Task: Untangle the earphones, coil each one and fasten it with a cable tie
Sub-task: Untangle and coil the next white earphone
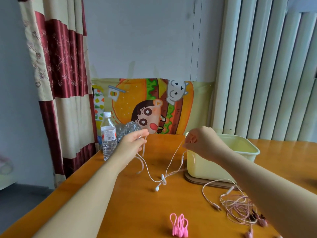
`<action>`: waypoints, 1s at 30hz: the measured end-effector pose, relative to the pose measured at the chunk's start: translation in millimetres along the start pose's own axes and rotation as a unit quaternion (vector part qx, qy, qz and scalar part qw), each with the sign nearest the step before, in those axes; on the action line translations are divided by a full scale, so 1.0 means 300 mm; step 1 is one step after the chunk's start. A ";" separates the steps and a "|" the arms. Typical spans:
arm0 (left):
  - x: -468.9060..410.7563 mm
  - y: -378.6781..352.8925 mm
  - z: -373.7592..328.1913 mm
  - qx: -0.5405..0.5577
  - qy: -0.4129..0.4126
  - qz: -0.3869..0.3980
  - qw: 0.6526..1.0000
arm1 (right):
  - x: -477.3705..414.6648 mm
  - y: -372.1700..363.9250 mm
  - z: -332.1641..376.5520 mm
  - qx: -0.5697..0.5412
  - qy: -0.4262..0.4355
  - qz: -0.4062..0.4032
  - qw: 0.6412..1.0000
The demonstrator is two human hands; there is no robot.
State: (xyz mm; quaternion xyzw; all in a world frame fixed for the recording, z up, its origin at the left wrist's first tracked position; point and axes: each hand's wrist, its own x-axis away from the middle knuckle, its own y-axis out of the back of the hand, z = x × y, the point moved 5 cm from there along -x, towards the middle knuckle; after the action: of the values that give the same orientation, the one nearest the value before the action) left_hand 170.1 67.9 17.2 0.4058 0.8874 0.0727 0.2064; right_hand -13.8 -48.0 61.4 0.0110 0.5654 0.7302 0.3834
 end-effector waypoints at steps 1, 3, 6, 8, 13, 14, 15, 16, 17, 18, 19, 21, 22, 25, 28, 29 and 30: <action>-0.007 -0.008 -0.022 -0.007 -0.017 0.005 1.000 | -0.004 0.005 -0.002 -0.006 -0.002 -0.007 1.000; -0.024 -0.022 -0.047 -0.045 -0.037 0.018 0.998 | -0.011 0.013 -0.005 -0.021 0.000 -0.010 1.000; -0.051 -0.031 -0.038 -0.144 -0.017 0.024 0.989 | -0.014 0.005 -0.011 -0.041 0.005 0.014 0.999; -0.056 -0.035 -0.002 -0.206 0.020 0.029 0.978 | -0.006 -0.005 -0.021 -0.039 0.002 0.030 0.999; -0.017 -0.039 0.134 -0.345 0.134 0.081 0.925 | 0.041 -0.074 -0.095 0.003 -0.032 0.127 0.991; -0.010 -0.043 0.164 -0.378 0.152 0.093 0.908 | 0.050 -0.089 -0.111 0.001 -0.041 0.145 0.989; -0.004 -0.051 0.189 -0.409 0.165 0.108 0.891 | 0.058 -0.100 -0.123 -0.004 -0.049 0.155 0.987; 0.000 -0.062 0.214 -0.440 0.173 0.125 0.872 | 0.062 -0.108 -0.131 -0.009 -0.053 0.158 0.986; 0.005 -0.074 0.232 -0.468 0.180 0.140 0.854 | 0.063 -0.112 -0.134 -0.013 -0.054 0.156 0.986; 0.007 -0.085 0.251 -0.492 0.188 0.147 0.837 | 0.063 -0.113 -0.134 -0.017 -0.053 0.151 0.987; 0.010 -0.093 0.259 -0.513 0.195 0.148 0.823 | 0.062 -0.112 -0.131 -0.022 -0.053 0.146 0.988; 0.014 -0.114 0.253 -0.552 0.198 0.151 0.795 | 0.059 -0.105 -0.121 -0.034 -0.047 0.132 0.990; 0.016 -0.129 0.237 -0.570 0.190 0.155 0.784 | 0.058 -0.099 -0.112 -0.041 -0.041 0.124 0.991; 0.023 -0.203 0.151 -0.537 0.107 0.161 0.821 | 0.055 -0.074 -0.078 -0.055 -0.014 0.099 0.993; 0.065 -0.305 0.054 -0.317 0.035 0.236 0.918 | 0.056 -0.041 -0.033 -0.089 0.014 0.077 0.993; 0.073 -0.327 0.025 -0.247 0.031 0.244 0.937 | 0.055 -0.028 -0.020 -0.105 0.021 0.072 0.992; 0.073 -0.335 0.003 -0.187 0.028 0.234 0.954 | 0.053 -0.015 -0.008 -0.118 0.028 0.065 0.990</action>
State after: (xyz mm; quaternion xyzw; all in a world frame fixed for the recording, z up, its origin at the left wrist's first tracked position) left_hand 88.2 18.0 -20.2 0.5539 0.7434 0.2953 0.2308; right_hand -23.6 -40.5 50.1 -0.0181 0.4838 0.8154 0.3175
